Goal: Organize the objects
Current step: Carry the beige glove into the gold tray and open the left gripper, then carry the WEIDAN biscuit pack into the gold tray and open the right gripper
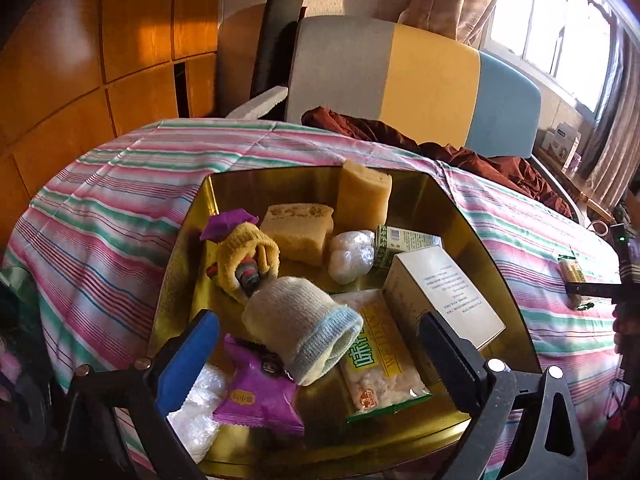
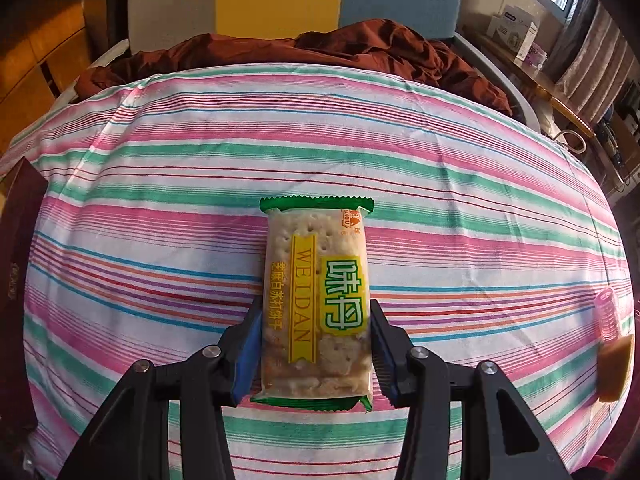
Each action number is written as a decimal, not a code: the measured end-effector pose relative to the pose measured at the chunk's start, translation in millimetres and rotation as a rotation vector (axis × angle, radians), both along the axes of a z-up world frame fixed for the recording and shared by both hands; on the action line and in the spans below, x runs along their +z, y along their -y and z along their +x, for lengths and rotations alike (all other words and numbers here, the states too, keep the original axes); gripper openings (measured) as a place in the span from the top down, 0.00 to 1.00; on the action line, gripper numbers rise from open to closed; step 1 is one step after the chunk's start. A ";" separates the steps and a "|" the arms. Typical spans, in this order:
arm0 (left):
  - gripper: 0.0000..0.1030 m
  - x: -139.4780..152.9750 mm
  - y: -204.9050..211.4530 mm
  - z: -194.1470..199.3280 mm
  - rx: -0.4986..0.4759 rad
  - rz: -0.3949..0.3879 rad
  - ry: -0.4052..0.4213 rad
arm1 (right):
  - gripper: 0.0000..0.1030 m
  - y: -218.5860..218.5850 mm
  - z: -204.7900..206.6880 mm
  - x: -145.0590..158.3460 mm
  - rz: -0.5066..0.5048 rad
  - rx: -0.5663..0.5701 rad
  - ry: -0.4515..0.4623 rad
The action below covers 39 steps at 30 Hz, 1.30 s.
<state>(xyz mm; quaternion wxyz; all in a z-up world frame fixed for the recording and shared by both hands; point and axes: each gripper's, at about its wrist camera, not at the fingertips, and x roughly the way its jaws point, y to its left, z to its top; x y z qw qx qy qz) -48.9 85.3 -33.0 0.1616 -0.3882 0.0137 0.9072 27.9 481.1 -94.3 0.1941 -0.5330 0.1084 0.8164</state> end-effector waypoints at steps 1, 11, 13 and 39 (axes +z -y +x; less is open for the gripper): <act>0.00 4.4 1.0 1.4 0.000 0.002 -0.009 | 0.53 7.8 -2.7 0.9 -0.007 0.024 -0.005; 0.00 23.3 14.0 12.0 0.030 0.011 -0.042 | 0.53 92.5 -26.7 44.8 -0.063 0.182 -0.128; 0.00 22.7 17.6 13.0 0.045 0.010 -0.040 | 0.53 116.2 -35.6 59.6 -0.068 0.232 -0.159; 0.00 41.1 75.5 29.1 0.241 -0.014 -0.144 | 0.53 325.7 -147.9 32.5 -0.168 0.586 -0.057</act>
